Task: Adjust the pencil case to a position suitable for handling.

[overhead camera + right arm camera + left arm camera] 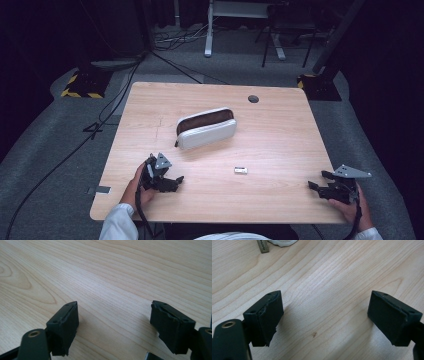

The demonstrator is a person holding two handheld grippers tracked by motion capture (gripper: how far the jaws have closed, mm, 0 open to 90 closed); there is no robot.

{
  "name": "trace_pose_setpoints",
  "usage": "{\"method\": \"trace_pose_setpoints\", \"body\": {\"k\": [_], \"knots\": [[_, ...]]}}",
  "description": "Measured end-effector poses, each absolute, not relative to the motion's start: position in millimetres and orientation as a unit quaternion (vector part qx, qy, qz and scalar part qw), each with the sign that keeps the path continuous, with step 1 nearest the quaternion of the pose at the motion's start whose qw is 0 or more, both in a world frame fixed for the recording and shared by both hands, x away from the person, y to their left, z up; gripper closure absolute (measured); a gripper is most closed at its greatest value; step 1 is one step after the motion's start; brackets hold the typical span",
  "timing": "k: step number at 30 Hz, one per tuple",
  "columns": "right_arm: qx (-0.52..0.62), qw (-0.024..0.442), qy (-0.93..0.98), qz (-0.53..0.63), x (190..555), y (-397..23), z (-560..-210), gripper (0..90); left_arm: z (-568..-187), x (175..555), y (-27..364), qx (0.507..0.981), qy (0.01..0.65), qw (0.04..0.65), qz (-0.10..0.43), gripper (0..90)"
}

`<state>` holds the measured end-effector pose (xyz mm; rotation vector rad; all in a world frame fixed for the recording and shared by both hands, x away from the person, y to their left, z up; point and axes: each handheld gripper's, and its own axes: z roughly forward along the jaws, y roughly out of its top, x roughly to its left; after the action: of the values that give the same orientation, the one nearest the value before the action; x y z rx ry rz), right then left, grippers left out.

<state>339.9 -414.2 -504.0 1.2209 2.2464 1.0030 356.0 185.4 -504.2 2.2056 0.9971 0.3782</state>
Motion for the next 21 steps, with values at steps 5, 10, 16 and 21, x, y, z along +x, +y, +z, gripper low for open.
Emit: {"method": "trace_pose_setpoints", "body": {"k": [5, 10, 16, 21], "knots": [[0.435, 0.196, 0.803, 0.359, 339.8, -414.0, -504.0, 23.8, -504.4, 352.4, 186.7, 0.848, 0.379, 0.339, 0.147, 13.7], [0.407, 0.185, 0.817, 0.365, 339.5, -408.3, -503.8, 24.4, -504.7, 350.7, 186.8, 0.848, 0.378, 0.343, 0.141, 13.4], [0.360, 0.159, 0.843, 0.366, 346.4, -382.7, -502.0, 24.1, -504.8, 351.1, 187.4, 0.854, 0.367, 0.344, 0.136, 12.5], [0.321, 0.140, 0.864, 0.361, 357.7, -353.8, -499.8, 24.2, -504.6, 351.1, 187.5, 0.854, 0.367, 0.343, 0.135, 12.5]]}}
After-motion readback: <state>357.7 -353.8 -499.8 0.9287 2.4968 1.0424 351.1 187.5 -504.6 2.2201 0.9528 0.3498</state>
